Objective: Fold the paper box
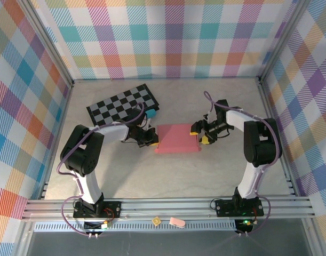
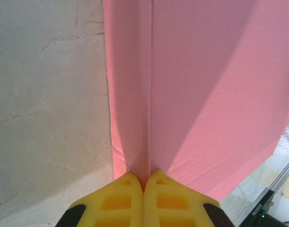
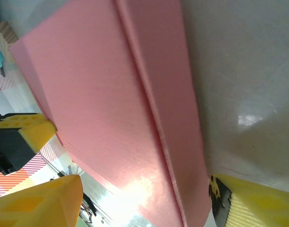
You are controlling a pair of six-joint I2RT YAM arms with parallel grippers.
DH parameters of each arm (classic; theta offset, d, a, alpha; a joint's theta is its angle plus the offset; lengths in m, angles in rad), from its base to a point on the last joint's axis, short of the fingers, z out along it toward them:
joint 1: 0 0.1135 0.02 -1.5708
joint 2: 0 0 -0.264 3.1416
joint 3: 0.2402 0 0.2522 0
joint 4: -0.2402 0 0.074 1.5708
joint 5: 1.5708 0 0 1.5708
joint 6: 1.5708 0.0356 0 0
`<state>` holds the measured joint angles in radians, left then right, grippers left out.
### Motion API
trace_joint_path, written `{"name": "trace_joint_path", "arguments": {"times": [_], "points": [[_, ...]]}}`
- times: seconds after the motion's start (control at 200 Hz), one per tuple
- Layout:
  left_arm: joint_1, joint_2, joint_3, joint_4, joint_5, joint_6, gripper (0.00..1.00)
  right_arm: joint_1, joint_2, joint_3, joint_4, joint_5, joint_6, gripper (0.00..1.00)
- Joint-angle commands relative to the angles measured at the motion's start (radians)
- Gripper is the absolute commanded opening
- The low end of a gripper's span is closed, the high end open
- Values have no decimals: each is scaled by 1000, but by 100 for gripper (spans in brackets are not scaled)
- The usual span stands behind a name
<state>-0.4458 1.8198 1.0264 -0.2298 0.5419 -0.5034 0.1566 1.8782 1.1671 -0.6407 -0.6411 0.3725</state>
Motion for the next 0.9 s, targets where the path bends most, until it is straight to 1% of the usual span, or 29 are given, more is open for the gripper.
{"name": "trace_joint_path", "arguments": {"times": [0.0,0.065,0.22,0.34,0.465,0.655,0.78,0.895], "points": [[15,24,-67,-131,-75,16,1,-10,11,25,1,-25,-20,71],[22,18,-73,-135,-77,19,1,-12,4,16,17,-37,-12,72],[32,18,-74,-143,-74,30,0,-12,13,1,60,-117,-14,72],[42,24,-84,-139,-73,33,0,-10,50,9,53,-181,-26,72],[57,42,-104,-121,-64,39,0,-9,53,-2,70,-180,-25,73],[71,46,-109,-132,-77,51,0,-8,53,-7,86,-182,-25,73],[73,53,-107,-129,-69,55,0,1,63,-26,139,-244,-1,73],[74,56,-109,-126,-72,54,0,46,77,-33,168,-266,7,72]]}}
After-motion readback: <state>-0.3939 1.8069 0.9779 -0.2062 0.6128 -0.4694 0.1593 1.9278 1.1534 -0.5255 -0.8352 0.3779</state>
